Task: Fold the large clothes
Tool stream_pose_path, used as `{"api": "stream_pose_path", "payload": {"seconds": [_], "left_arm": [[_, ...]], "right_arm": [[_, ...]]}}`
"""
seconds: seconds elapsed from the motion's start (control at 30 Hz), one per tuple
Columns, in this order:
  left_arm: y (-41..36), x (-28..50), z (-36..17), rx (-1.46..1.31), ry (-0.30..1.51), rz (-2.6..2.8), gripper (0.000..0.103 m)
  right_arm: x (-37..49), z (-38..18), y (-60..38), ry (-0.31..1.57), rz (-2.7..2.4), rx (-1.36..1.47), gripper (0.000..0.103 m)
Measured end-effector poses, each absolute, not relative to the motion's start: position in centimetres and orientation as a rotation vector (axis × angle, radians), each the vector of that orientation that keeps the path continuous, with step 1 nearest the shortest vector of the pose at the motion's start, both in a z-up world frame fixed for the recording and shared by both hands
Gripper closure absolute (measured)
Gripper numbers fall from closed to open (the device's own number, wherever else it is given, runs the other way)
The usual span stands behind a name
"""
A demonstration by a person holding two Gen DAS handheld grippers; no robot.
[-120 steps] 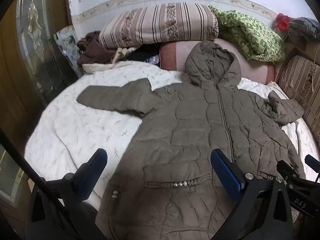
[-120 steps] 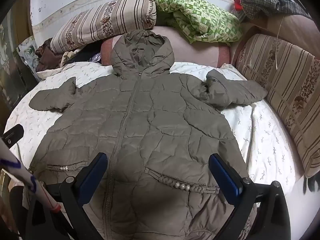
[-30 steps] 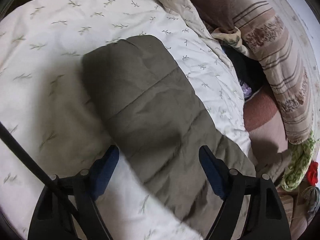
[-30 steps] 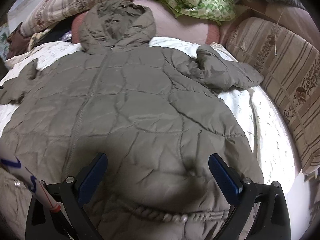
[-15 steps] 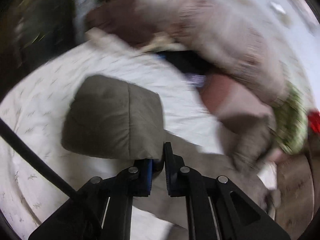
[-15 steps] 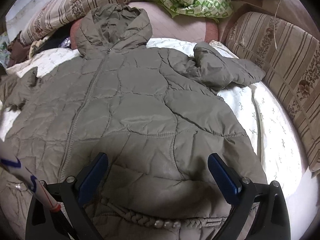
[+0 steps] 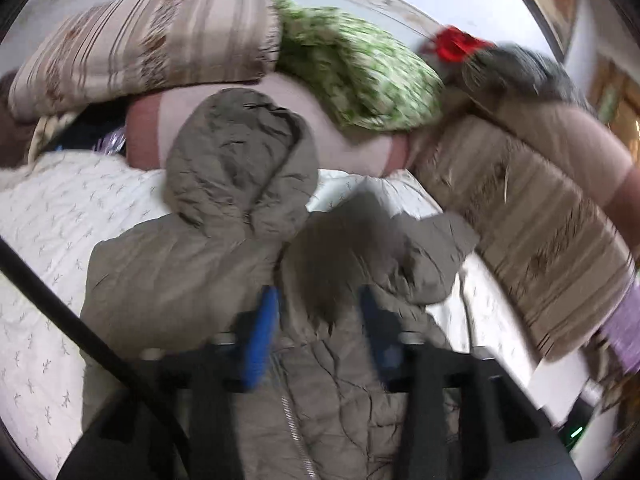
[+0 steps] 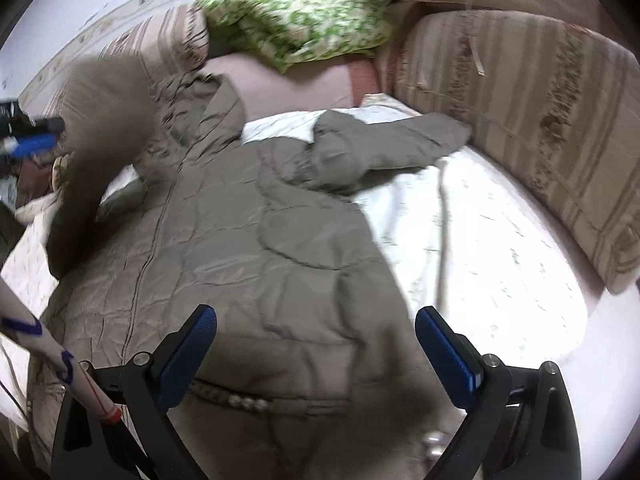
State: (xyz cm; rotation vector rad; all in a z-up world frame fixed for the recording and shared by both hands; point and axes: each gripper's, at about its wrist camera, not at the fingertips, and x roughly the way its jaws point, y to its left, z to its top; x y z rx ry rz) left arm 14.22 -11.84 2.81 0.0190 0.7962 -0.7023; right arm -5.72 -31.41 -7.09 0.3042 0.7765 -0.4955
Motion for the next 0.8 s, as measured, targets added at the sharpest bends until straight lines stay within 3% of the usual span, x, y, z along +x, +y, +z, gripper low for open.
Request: {"api": "stream_pose_path", "payload": {"seconds": [0.07, 0.3, 0.8], "left_arm": [[-12.3, 11.9, 2.5, 0.073, 0.749, -0.701, 0.039], [-9.2, 7.7, 0.9, 0.2, 0.657, -0.548, 0.037], [2.9, 13.6, -4.8, 0.034, 0.726, -0.232, 0.037]], "right_arm": [[-6.5, -6.8, -32.2, 0.775, -0.511, 0.319, 0.002], [-8.7, -5.9, -33.4, 0.757, -0.539, 0.354, 0.002], [-5.8, -3.9, -29.2, 0.797, -0.538, 0.264, 0.002]]}}
